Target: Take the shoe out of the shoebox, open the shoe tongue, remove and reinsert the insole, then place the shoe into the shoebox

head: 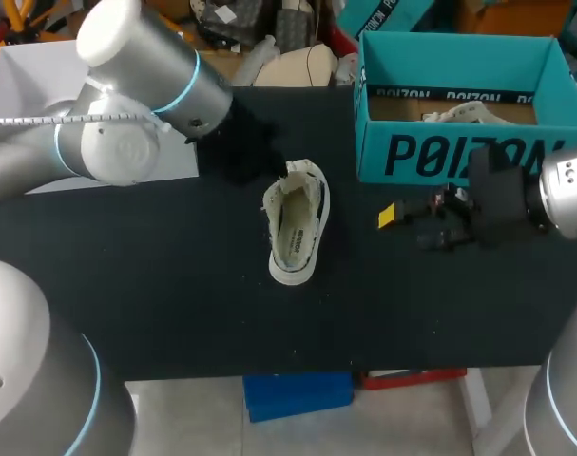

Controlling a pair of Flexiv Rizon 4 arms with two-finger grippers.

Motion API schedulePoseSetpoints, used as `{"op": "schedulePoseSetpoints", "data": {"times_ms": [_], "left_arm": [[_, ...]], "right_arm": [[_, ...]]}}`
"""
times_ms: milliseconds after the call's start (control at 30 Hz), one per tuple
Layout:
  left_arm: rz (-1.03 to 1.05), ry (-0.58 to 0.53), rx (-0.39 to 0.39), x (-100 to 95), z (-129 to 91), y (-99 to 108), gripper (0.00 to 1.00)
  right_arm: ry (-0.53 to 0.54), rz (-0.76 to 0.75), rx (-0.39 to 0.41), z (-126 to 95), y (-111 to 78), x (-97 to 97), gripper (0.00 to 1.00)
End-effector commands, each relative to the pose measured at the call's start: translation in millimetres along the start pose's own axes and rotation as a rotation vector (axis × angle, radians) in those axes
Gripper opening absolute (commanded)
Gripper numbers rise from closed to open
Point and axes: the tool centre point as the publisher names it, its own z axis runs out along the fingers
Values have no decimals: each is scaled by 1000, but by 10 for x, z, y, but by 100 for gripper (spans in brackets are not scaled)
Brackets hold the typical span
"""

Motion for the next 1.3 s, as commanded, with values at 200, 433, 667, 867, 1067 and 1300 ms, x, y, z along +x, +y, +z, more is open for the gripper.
{"op": "schedulePoseSetpoints", "data": {"times_ms": [200,433,667,867,1067,1300], "left_arm": [[-82,88,-194,-26,276,310,0],[-78,138,-154,5,432,271,0],[-60,131,-60,59,487,110,0],[-103,152,-38,135,385,10,0],[-119,149,-29,215,428,-87,0],[-130,158,-8,336,602,-148,0]], "right_arm": [[-2,1,1,4,4,6,100],[-2,1,1,4,4,6,100],[-2,1,1,4,4,6,100],[-2,1,1,4,4,6,100],[-2,1,1,4,4,6,100],[-2,1,1,4,4,6,100]]}}
